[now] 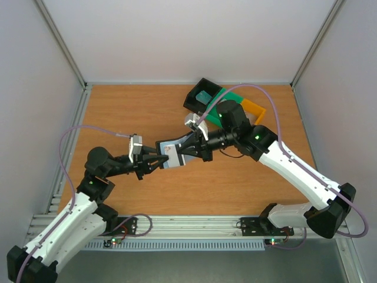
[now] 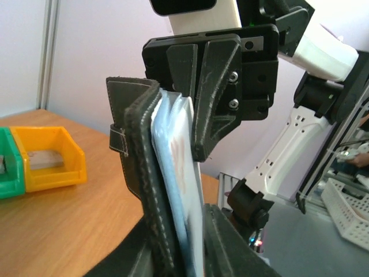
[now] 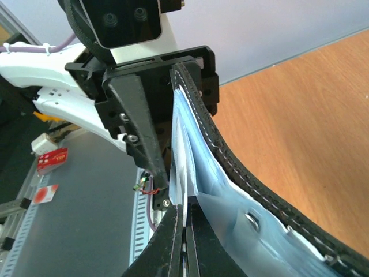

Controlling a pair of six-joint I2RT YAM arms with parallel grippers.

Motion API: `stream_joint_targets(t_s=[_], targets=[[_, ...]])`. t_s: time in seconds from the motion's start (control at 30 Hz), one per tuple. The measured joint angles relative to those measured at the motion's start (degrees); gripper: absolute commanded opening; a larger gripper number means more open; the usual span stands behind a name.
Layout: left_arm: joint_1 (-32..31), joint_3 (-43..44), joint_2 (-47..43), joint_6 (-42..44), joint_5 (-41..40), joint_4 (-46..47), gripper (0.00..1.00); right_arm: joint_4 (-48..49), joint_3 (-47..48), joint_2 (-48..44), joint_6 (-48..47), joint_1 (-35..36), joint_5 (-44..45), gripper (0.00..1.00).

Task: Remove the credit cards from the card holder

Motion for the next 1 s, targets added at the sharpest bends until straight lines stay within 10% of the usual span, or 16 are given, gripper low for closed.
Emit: stream_joint_targets(t_s=[0.43,1.0], targets=[[-0.1,-0.9,-0.6,-0.8,-1.8,0.7,0.0,2.0,-0.5,0.3,0.6,-0.3,-4.5,0.22],[-0.4,-1.5,-1.1,-2.0,-2.3,0.7,0.0,8.5,-7.0,-1.9,4.8,-3.4,-8.7,0.01]])
